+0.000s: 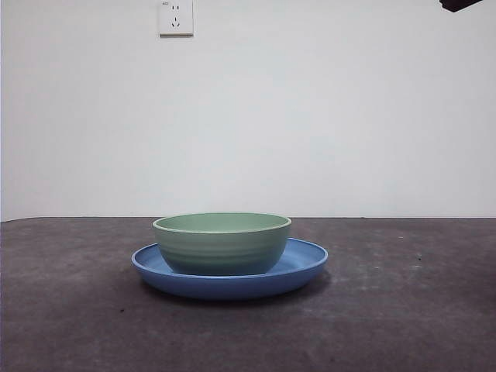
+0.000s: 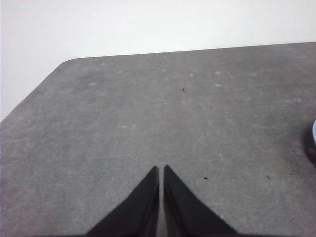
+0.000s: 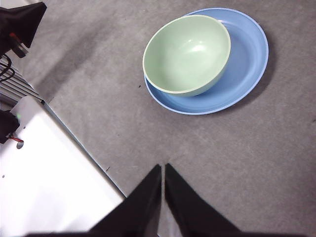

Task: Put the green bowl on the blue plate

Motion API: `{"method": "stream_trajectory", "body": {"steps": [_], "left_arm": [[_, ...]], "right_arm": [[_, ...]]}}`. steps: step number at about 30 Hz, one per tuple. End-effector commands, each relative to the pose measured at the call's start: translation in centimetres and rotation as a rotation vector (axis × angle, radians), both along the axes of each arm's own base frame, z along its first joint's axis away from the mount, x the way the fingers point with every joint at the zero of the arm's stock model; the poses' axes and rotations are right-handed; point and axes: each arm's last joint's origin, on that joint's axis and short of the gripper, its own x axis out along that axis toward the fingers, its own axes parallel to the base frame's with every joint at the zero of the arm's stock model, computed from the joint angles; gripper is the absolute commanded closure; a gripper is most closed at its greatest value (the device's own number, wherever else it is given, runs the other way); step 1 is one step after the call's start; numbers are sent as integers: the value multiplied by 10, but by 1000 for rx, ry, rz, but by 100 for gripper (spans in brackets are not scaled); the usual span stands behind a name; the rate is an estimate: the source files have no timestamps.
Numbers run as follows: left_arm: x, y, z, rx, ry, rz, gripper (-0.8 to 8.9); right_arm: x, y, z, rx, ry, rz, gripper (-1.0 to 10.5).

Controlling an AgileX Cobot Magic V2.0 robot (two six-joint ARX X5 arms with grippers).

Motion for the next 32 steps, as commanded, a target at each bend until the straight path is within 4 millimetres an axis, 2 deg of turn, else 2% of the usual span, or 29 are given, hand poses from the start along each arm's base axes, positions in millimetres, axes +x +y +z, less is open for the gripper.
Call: {"method": "stream_trajectory", "body": {"steps": [1,20,23,27,32], "left_arm": [[1,0,-8,-3,27,3,799],[1,0,-8,-4,27,3,799],[1,0,-8,-3,27,3,799],[1,0,-8,-4,27,3,799],[1,0,-8,-3,27,3,799]], "right_arm": [[1,1,5,4,-21,13,940],[0,-1,6,4,-35,-3,940],[-4,-11,12,-6,-146,-10,940],[-9,-29,19,38,-309,-131,940],[-20,-53,3,61,-533,-327,940]]}}
